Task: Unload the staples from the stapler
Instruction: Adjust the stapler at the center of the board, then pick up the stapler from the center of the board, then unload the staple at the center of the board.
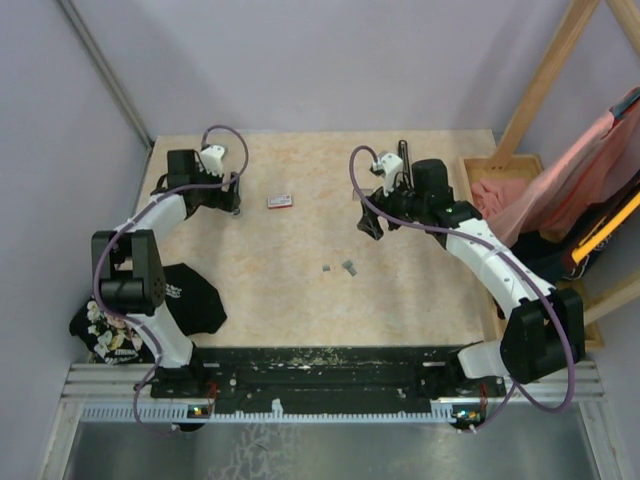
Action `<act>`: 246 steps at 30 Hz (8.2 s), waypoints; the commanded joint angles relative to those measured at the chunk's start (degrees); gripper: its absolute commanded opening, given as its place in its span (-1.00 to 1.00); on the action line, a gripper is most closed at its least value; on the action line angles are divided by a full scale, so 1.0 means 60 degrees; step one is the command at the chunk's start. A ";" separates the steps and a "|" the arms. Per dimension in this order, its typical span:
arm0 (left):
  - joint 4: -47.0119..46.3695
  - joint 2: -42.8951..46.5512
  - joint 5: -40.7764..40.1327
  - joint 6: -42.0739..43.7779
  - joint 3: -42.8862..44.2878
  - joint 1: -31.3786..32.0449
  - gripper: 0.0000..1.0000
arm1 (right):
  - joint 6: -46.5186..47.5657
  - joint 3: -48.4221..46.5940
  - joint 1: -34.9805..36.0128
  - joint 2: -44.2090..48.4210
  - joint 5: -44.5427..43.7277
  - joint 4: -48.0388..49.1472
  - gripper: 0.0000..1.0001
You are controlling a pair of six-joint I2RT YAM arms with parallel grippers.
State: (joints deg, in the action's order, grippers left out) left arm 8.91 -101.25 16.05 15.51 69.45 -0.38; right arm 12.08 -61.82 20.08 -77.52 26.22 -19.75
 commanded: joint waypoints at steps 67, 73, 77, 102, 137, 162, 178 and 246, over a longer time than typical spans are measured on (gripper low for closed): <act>0.1259 -0.4726 -0.6304 0.1419 0.5531 0.0105 0.99 | 0.0221 0.0218 -0.0012 -0.0017 0.0683 0.0601 0.74; 0.1264 -0.5031 -0.6539 0.1701 0.5848 -0.0140 0.99 | 0.0235 0.0269 -0.0017 -0.0015 0.0711 0.0638 0.74; 0.1289 -0.5090 -0.6376 0.1948 0.5796 -0.0251 0.99 | 0.0236 0.0254 -0.0006 -0.0094 0.0735 0.0618 0.74; 0.2343 -0.2889 -0.4233 0.2306 0.4530 -0.1048 1.00 | 0.0240 0.0227 -0.0006 -0.0176 0.0773 0.0572 0.75; 0.6669 -0.1701 0.2833 1.2827 0.3033 -0.1693 1.00 | 0.0400 0.0225 -0.0006 -0.0278 0.0889 0.0442 0.76; 0.5471 -0.2457 0.2268 1.2741 0.2795 -0.0658 0.21 | 0.0507 0.0255 -0.0006 -0.0338 0.0860 0.0428 0.76; 0.3088 -0.1848 0.1280 0.9765 0.1853 0.0704 -0.23 | 0.0499 0.0220 -0.0013 -0.0276 0.0919 0.0391 0.76; -0.4480 0.2525 0.2049 0.1803 -0.3597 0.5230 -1.00 | -0.6044 -0.1224 0.0586 -0.3863 0.1684 0.2949 0.24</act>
State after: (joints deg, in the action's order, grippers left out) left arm -13.39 -86.83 29.08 26.74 48.18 30.11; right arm -22.37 -65.32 22.81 -100.68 34.68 -5.28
